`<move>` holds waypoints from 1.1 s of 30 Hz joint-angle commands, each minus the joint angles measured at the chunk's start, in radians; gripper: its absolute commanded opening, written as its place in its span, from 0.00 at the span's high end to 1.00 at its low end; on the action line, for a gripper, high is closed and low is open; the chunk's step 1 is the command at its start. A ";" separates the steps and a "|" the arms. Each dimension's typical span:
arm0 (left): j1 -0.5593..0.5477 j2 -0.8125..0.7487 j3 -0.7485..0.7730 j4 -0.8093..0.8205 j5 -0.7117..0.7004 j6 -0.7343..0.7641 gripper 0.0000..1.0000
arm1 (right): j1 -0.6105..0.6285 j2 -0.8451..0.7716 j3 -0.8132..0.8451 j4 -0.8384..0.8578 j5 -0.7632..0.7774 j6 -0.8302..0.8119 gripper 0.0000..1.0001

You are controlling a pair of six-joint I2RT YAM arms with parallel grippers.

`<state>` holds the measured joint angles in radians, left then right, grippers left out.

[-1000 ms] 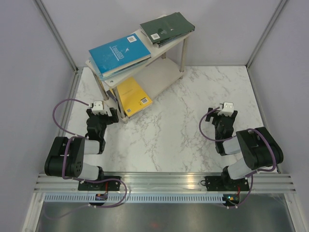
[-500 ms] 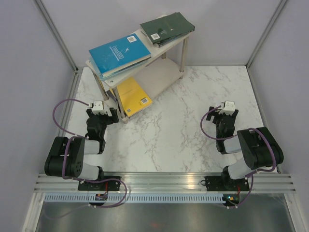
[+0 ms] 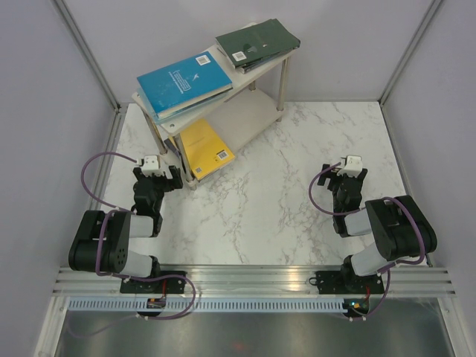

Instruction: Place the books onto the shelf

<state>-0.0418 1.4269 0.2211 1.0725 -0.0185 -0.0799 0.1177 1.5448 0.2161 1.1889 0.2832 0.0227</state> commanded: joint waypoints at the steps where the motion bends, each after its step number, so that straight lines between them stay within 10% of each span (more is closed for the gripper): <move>1: -0.001 0.003 -0.006 0.070 -0.017 0.057 0.00 | -0.004 0.001 0.023 0.021 -0.027 0.013 0.02; 33: -0.001 0.003 -0.005 0.070 -0.017 0.057 0.00 | -0.004 -0.008 0.017 0.032 -0.047 0.002 0.02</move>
<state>-0.0418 1.4269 0.2211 1.0725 -0.0185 -0.0799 0.1173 1.5448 0.2161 1.1889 0.2790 0.0223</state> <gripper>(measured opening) 0.996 0.982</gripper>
